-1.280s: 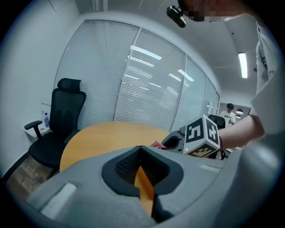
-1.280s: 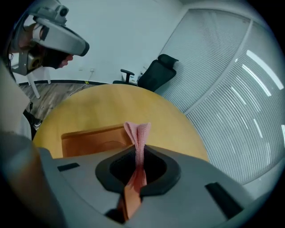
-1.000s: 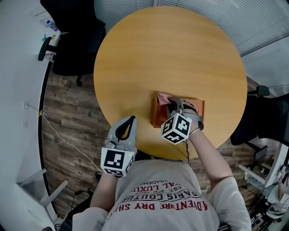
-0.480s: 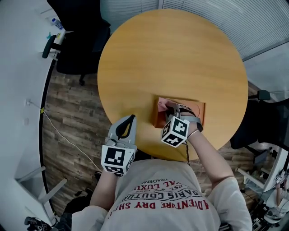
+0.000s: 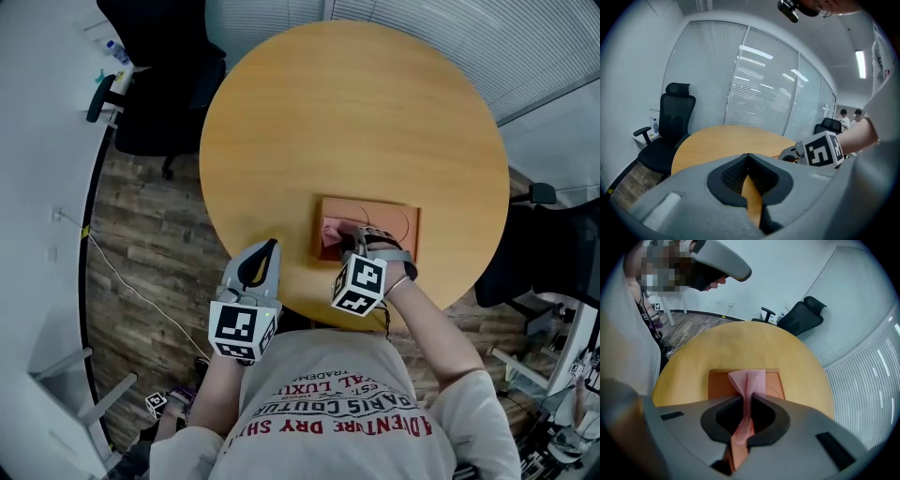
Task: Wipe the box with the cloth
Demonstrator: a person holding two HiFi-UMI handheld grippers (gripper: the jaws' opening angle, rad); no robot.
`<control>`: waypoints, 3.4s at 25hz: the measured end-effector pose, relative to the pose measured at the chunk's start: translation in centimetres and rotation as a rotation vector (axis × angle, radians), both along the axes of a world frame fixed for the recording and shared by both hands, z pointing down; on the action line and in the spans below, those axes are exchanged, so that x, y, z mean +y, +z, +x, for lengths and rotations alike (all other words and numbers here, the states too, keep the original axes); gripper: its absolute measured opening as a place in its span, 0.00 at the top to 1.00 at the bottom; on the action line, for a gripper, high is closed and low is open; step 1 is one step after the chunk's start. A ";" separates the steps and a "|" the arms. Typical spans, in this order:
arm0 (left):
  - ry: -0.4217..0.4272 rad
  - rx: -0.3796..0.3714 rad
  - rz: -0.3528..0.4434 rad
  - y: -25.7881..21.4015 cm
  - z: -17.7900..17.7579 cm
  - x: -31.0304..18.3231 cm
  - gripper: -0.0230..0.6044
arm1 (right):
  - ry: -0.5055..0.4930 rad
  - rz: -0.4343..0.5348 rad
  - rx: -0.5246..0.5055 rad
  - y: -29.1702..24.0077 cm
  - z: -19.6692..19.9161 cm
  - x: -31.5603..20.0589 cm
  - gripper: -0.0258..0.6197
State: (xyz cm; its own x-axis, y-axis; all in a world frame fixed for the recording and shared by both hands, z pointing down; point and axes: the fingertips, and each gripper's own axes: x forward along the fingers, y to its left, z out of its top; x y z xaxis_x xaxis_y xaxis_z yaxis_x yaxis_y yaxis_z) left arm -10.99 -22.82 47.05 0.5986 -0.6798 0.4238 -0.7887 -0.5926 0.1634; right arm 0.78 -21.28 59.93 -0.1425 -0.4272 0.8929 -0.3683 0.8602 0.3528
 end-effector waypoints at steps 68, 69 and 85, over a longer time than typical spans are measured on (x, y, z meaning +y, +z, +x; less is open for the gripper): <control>0.019 0.010 0.036 -1.6 5.5 1.8 0.95 | -0.017 0.111 0.074 -0.3 8.1 -2.5 0.91; 0.018 0.009 0.034 -1.5 5.5 1.8 0.95 | -0.021 0.102 0.078 -0.2 8.0 -2.3 0.91; 0.007 0.021 0.028 -1.4 6.0 3.7 0.95 | -0.055 0.038 0.087 0.0 7.6 2.7 0.91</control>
